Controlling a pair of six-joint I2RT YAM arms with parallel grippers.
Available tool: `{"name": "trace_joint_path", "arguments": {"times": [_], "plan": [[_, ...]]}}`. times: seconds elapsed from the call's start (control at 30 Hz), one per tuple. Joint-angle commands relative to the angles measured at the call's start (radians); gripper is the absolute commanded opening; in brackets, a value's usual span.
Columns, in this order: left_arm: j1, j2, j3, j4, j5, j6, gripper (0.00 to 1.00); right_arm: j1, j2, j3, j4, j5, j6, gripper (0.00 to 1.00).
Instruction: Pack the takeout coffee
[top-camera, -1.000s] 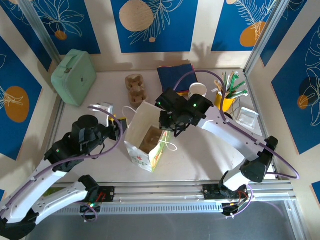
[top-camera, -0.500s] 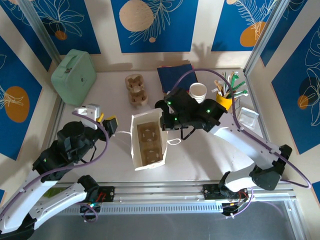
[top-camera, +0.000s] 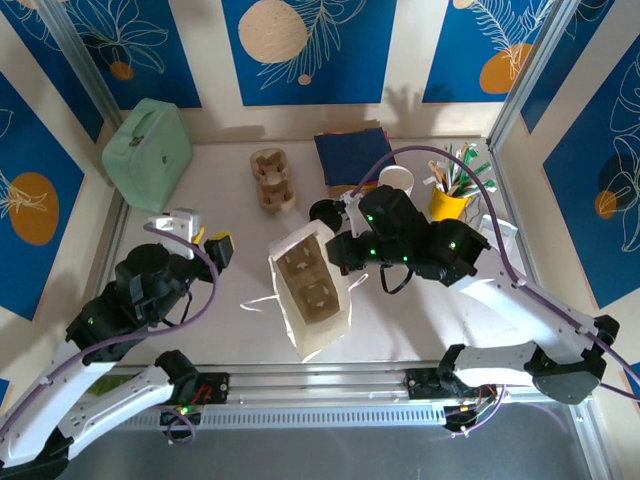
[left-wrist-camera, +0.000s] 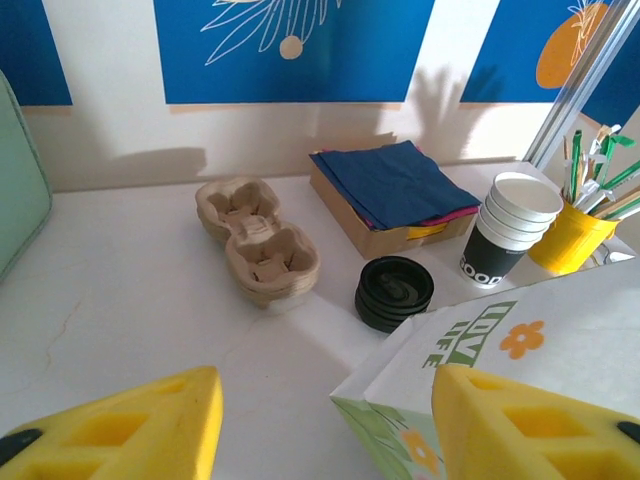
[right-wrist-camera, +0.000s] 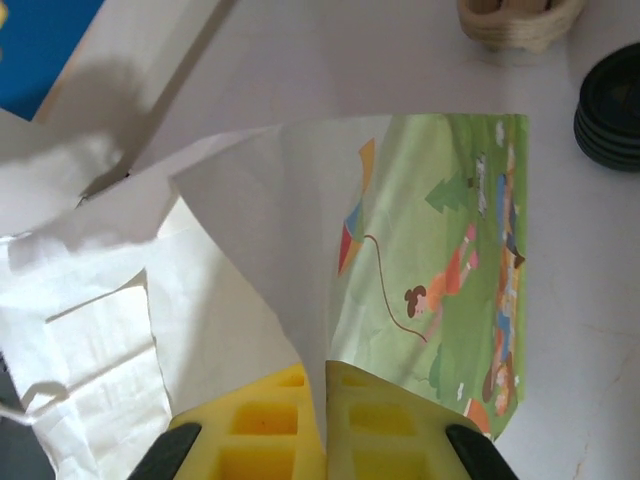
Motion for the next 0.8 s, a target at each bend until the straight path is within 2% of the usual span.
{"name": "trace_joint_path", "arguments": {"times": [0.0, 0.2, 0.4, 0.57, 0.77], "plan": [[-0.001, -0.01, -0.009, 0.016, -0.028, 0.024, 0.58, 0.023, -0.027, -0.012, 0.049, -0.03, -0.046, 0.01], [-0.001, -0.008, -0.009, 0.023, -0.033, 0.026, 0.58, 0.059, -0.034, -0.005, 0.049, 0.01, -0.057, 0.01], [-0.001, 0.001, -0.011, 0.024, -0.03, 0.024, 0.58, 0.058, -0.016, 0.021, 0.032, 0.054, -0.001, 0.0], [-0.002, 0.0, -0.012, 0.023, -0.037, 0.014, 0.58, 0.019, 0.042, 0.077, -0.014, 0.044, 0.068, 0.0], [-0.001, -0.003, -0.014, 0.013, -0.039, 0.004, 0.58, -0.067, 0.104, 0.121, -0.046, -0.037, 0.155, 0.0]]}}
